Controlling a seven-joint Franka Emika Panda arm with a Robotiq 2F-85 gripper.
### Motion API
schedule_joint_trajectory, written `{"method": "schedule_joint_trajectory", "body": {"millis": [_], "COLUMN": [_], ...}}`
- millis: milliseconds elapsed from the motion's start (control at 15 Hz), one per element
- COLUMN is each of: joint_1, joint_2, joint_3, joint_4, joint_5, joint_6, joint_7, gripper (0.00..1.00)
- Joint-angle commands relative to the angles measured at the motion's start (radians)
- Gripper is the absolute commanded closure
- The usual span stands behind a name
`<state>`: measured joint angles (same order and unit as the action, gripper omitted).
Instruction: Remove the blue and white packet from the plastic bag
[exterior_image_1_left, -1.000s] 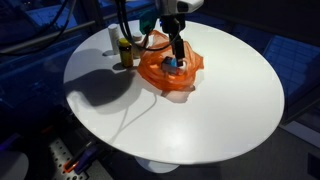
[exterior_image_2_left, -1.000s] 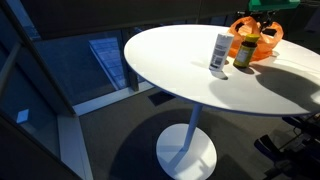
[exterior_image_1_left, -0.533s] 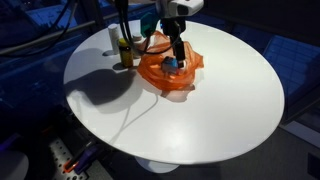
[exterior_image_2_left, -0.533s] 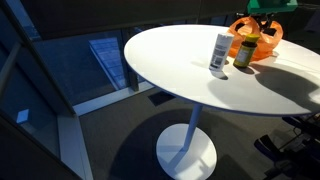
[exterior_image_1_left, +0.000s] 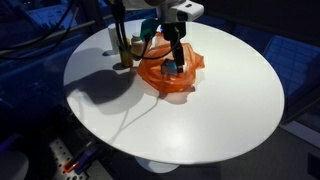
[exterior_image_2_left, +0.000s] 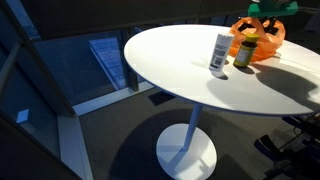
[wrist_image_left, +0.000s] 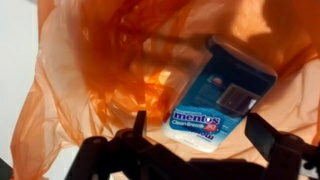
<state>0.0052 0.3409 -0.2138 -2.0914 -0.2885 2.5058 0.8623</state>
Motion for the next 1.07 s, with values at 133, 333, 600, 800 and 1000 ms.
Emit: {"method": "schedule_joint_trajectory", "body": {"millis": [133,333,600,800,1000], "joint_1": [0.034,0.039,0.047,0.043,0.032], "joint_2": [0.008,-0.010,-0.082,-0.146,-0.219], "joint_3": [-0.028,-0.032,-0.040,-0.031,-0.008], "joint_4": [-0.007,-0.005,-0.012,-0.020,-0.043], "joint_5": [-0.023,-0.020,-0.041,-0.070,-0.093], "joint_6": [-0.001,-0.001,-0.015,-0.024,-0.033], "joint_7": [0.072,0.082,0.086,0.085,0.066], "gripper": [0.08,0.42,0.60,0.60,0.60]}}
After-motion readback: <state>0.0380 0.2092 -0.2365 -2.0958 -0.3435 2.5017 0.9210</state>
